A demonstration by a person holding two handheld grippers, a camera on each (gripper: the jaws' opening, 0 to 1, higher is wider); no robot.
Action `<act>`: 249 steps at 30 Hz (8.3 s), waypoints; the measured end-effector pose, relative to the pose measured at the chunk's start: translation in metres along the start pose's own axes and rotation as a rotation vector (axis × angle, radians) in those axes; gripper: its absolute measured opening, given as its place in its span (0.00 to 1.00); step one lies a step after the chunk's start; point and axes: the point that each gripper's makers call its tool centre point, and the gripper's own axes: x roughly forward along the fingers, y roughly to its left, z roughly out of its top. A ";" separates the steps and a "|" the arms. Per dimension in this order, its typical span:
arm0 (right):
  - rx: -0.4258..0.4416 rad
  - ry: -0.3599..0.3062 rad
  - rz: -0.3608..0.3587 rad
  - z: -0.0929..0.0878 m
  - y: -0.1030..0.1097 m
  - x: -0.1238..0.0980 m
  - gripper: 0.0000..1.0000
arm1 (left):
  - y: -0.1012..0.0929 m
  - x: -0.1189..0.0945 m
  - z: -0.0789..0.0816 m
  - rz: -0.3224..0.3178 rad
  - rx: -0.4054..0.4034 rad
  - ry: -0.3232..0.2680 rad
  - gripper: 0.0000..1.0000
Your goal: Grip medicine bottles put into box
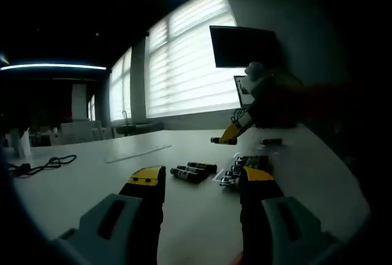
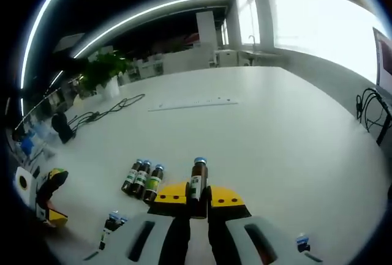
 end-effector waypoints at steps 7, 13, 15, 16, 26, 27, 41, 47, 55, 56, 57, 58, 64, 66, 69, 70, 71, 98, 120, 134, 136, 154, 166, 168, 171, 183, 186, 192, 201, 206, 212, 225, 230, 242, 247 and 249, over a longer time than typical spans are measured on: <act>0.007 -0.034 -0.023 0.001 -0.012 -0.017 0.07 | -0.001 0.000 -0.001 -0.001 0.004 0.007 0.41; 0.019 -0.035 -0.067 -0.007 -0.032 -0.033 0.07 | -0.001 0.000 -0.002 0.000 0.008 0.012 0.41; 0.023 -0.045 -0.087 -0.007 -0.039 -0.041 0.07 | -0.001 0.000 -0.002 0.000 0.009 0.012 0.41; 0.017 -0.048 -0.091 -0.008 -0.041 -0.044 0.07 | -0.001 0.000 -0.003 0.000 0.009 0.013 0.41; 0.002 -0.021 -0.142 -0.030 -0.058 -0.065 0.07 | -0.001 0.000 -0.003 -0.002 0.013 0.015 0.41; 0.003 -0.016 -0.147 -0.033 -0.060 -0.067 0.07 | -0.001 0.000 -0.003 -0.002 0.013 0.015 0.41; -0.078 0.020 -0.219 -0.060 -0.080 -0.085 0.07 | -0.002 0.001 -0.004 -0.002 0.021 0.021 0.41; -0.146 0.036 -0.252 -0.065 -0.080 -0.082 0.07 | -0.003 0.001 -0.004 -0.002 0.027 0.025 0.41; -0.177 0.046 -0.263 -0.068 -0.074 -0.081 0.07 | -0.002 0.001 -0.005 -0.003 0.028 0.027 0.41; -0.189 0.050 -0.269 -0.068 -0.074 -0.080 0.07 | -0.002 0.001 -0.005 -0.003 0.028 0.027 0.41; -0.194 0.050 -0.271 -0.068 -0.074 -0.080 0.07 | -0.002 0.001 -0.005 -0.003 0.028 0.026 0.41; -0.196 0.051 -0.272 -0.069 -0.073 -0.080 0.07 | -0.002 0.001 -0.005 -0.003 0.027 0.026 0.41; -0.225 0.063 -0.276 -0.071 -0.070 -0.079 0.07 | -0.002 0.001 -0.006 -0.004 0.026 0.024 0.41; -0.222 0.066 -0.275 -0.071 -0.070 -0.079 0.07 | -0.001 0.001 -0.006 -0.003 0.025 0.023 0.41; -0.224 0.072 -0.273 -0.071 -0.070 -0.079 0.07 | -0.001 0.000 -0.006 -0.004 0.025 0.022 0.41; -0.223 0.075 -0.272 -0.071 -0.070 -0.080 0.07 | -0.001 0.000 -0.006 -0.003 0.025 0.022 0.41; -0.222 0.078 -0.270 -0.071 -0.070 -0.080 0.07 | -0.001 0.000 -0.006 -0.003 0.024 0.021 0.41; -0.169 0.011 -0.261 -0.063 -0.075 -0.078 0.00 | -0.003 0.000 -0.005 -0.003 0.029 0.026 0.41; -0.095 -0.049 -0.254 -0.063 -0.075 -0.078 0.00 | -0.003 0.000 -0.006 -0.003 0.029 0.029 0.41; -0.121 -0.069 -0.264 -0.067 -0.071 -0.079 0.00 | -0.003 0.000 -0.006 -0.006 0.032 0.029 0.41; -0.099 -0.083 -0.256 -0.067 -0.072 -0.078 0.00 | -0.003 0.000 -0.006 -0.005 0.032 0.028 0.41; -0.071 -0.118 -0.229 -0.049 -0.063 -0.073 0.01 | -0.003 0.000 -0.005 -0.003 0.031 0.026 0.41; 0.078 -0.152 -0.149 -0.029 -0.067 -0.078 0.03 | -0.003 0.000 -0.003 0.000 0.027 0.018 0.41; 0.066 -0.153 -0.140 -0.025 -0.063 -0.075 0.03 | -0.003 0.000 -0.003 0.000 0.026 0.016 0.41; 0.050 -0.150 -0.124 -0.023 -0.054 -0.069 0.03 | -0.002 0.000 -0.002 0.001 0.025 0.015 0.41; -0.024 -0.135 -0.028 -0.003 -0.018 -0.045 0.04 | -0.001 0.000 -0.002 0.004 0.021 0.012 0.41; -0.034 -0.128 -0.007 -0.002 -0.008 -0.037 0.05 | -0.001 0.000 -0.003 0.005 0.022 0.014 0.41; -0.047 -0.099 0.026 0.001 0.000 -0.026 0.07 | -0.002 0.000 -0.004 0.001 0.028 0.019 0.41; -0.077 -0.032 0.077 -0.001 0.020 -0.008 0.11 | -0.002 0.000 -0.003 -0.001 0.026 0.017 0.41; -0.084 -0.010 0.097 0.000 0.027 0.001 0.11 | -0.002 -0.001 -0.003 -0.001 0.025 0.015 0.41; -0.085 0.008 0.102 -0.002 0.032 0.010 0.11 | -0.001 -0.001 -0.003 0.000 0.023 0.012 0.41; -0.092 0.030 0.105 0.000 0.042 0.025 0.12 | -0.001 -0.002 -0.002 0.000 0.018 0.004 0.41; -0.102 0.061 0.102 -0.006 0.043 0.036 0.15 | -0.001 -0.002 -0.002 0.001 0.019 0.003 0.41; -0.117 0.096 0.078 -0.018 0.044 0.046 0.15 | 0.000 -0.002 -0.001 0.002 0.013 -0.003 0.41; -0.130 0.110 0.079 -0.024 0.048 0.047 0.15 | 0.000 -0.002 -0.001 0.003 0.011 -0.004 0.41; -0.137 0.111 0.075 -0.025 0.047 0.047 0.15 | 0.001 -0.002 -0.001 0.004 0.011 -0.004 0.41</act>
